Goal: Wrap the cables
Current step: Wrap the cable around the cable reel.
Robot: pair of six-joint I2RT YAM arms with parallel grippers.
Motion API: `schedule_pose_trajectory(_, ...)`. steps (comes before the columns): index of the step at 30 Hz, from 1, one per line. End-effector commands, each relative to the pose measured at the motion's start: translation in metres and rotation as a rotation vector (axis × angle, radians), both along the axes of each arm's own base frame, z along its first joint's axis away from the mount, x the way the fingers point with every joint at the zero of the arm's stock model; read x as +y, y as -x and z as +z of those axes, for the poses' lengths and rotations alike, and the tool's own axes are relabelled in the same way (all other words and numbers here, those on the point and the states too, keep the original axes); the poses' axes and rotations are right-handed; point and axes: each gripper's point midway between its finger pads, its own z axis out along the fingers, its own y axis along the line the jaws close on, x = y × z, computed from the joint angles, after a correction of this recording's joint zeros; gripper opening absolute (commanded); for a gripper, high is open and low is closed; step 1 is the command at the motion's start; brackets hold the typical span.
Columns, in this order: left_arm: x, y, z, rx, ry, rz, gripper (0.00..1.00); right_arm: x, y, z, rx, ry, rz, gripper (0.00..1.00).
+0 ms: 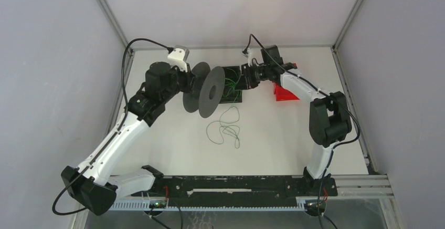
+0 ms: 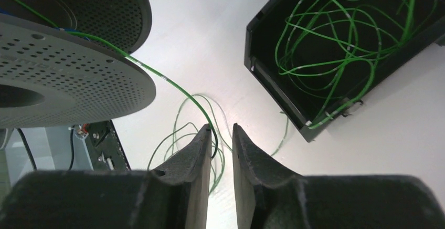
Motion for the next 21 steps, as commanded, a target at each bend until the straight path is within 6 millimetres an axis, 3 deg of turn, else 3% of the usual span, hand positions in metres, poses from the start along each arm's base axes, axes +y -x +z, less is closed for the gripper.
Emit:
schedule_pose_trajectory(1, 0.009, -0.003, 0.074, -0.136, 0.167, 0.056, 0.0, 0.023, 0.001, 0.01, -0.026, -0.052, -0.004, 0.29)
schedule_pose_trajectory(5, 0.017, -0.006, 0.074, -0.115, 0.2, 0.092, 0.0, 0.036, 0.011, 0.004, -0.004, -0.064, 0.002, 0.33)
schedule_pose_trajectory(15, 0.043, -0.015, 0.074, -0.087, 0.256, 0.215, 0.0, 0.053, 0.028, -0.008, 0.017, -0.051, 0.039, 0.31)
schedule_pose_trajectory(21, 0.062, -0.024, 0.072, -0.054, 0.331, 0.323, 0.0, 0.071, 0.05, -0.024, 0.04, -0.034, 0.099, 0.2)
